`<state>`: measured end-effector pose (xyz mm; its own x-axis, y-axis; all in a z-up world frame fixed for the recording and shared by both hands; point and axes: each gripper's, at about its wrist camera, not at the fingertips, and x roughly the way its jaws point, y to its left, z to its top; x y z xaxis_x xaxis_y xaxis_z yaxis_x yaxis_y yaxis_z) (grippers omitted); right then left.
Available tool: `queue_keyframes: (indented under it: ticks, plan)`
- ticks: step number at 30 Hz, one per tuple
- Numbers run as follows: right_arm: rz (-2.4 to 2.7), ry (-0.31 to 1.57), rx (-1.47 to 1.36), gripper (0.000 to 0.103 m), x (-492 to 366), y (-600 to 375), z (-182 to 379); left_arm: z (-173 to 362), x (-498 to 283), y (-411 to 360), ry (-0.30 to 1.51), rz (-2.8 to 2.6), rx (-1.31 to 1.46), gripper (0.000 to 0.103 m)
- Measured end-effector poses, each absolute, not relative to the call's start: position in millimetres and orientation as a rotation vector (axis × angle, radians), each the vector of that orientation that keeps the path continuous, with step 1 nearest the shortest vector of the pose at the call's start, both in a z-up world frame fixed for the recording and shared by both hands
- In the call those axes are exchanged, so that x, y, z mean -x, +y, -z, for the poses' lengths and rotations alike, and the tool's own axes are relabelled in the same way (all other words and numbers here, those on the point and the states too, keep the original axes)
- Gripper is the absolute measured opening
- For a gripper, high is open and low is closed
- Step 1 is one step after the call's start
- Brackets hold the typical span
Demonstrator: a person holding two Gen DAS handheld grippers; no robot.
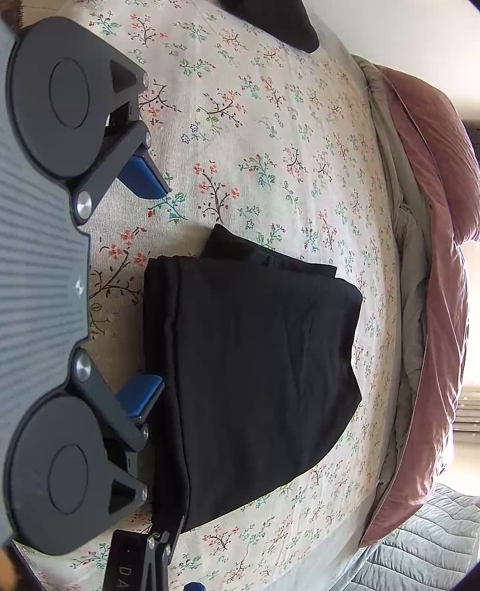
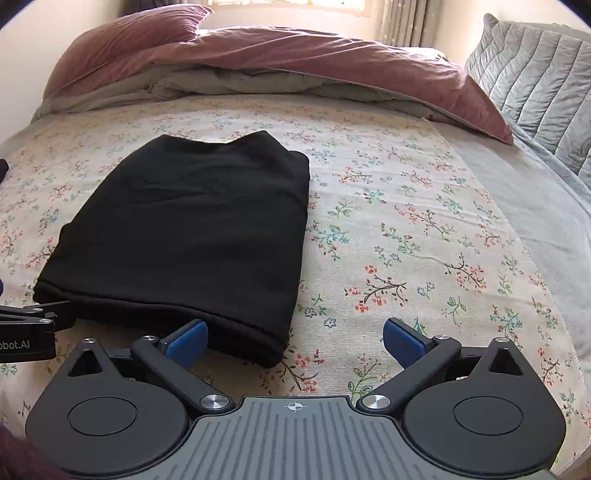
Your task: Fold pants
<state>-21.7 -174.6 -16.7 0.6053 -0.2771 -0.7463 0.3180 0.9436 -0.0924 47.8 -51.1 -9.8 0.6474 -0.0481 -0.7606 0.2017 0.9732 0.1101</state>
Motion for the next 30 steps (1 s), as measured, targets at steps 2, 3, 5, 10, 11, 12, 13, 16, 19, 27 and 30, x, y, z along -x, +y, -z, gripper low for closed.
queue_keyframes:
  ticks: [2,3,5,10,11,12,13,16,19,27,30]
  plan:
    - [0.344,0.855,-0.052,0.102,21.6,-174.5,16.8,9.7,-47.6,-51.2,0.857,0.143,-0.191,0.103]
    - [0.345,0.854,-0.052,0.102,21.6,-174.3,16.7,9.7,-47.6,-51.3,0.857,0.142,-0.19,0.103]
    - [0.344,0.855,-0.051,0.102,21.7,-174.6,17.2,9.8,-47.6,-51.0,0.857,0.143,-0.19,0.103]
    - [0.344,0.856,-0.051,0.102,21.5,-174.1,17.7,9.6,-47.5,-51.1,0.857,0.142,-0.19,0.103]
    - [0.344,0.857,-0.051,0.102,21.6,-174.1,17.8,9.6,-47.6,-51.1,0.857,0.143,-0.19,0.103]
    - [0.343,0.858,-0.049,0.102,21.5,-174.2,18.7,9.6,-47.7,-51.0,0.857,0.143,-0.19,0.103]
    - [0.342,0.859,-0.048,0.102,21.5,-174.1,19.1,9.7,-47.6,-51.1,0.857,0.143,-0.19,0.103]
    - [0.34,0.86,-0.046,0.102,21.1,-173.7,20.2,9.5,-47.7,-51.0,0.857,0.143,-0.19,0.103]
    - [0.341,0.86,-0.046,0.102,21.1,-173.4,20.1,9.5,-47.8,-51.0,0.858,0.143,-0.19,0.103]
    - [0.34,0.861,-0.046,0.102,20.9,-173.8,20.4,10.5,-47.3,-50.8,0.858,0.144,-0.192,0.103]
    - [0.339,0.861,-0.047,0.102,20.9,-174.0,20.3,10.5,-47.5,-50.8,0.859,0.144,-0.192,0.103]
